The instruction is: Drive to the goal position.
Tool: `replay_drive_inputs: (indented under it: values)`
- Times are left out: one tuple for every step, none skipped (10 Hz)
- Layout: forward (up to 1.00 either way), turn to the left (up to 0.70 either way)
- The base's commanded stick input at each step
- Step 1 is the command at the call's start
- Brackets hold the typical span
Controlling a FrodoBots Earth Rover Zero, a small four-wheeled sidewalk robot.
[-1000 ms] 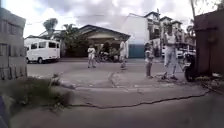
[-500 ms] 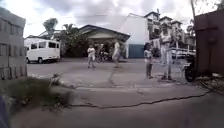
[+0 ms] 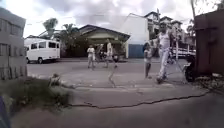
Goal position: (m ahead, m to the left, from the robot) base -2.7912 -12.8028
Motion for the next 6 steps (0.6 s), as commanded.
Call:
replay_drive_inputs:
  values:
    - [-0.12, 0.0]
    - [-0.12, 0.0]
    - [-0.12, 0.0]
    - [-0.12, 0.0]
    - [-0.12, 0.0]
    - [-0.12, 0.0]
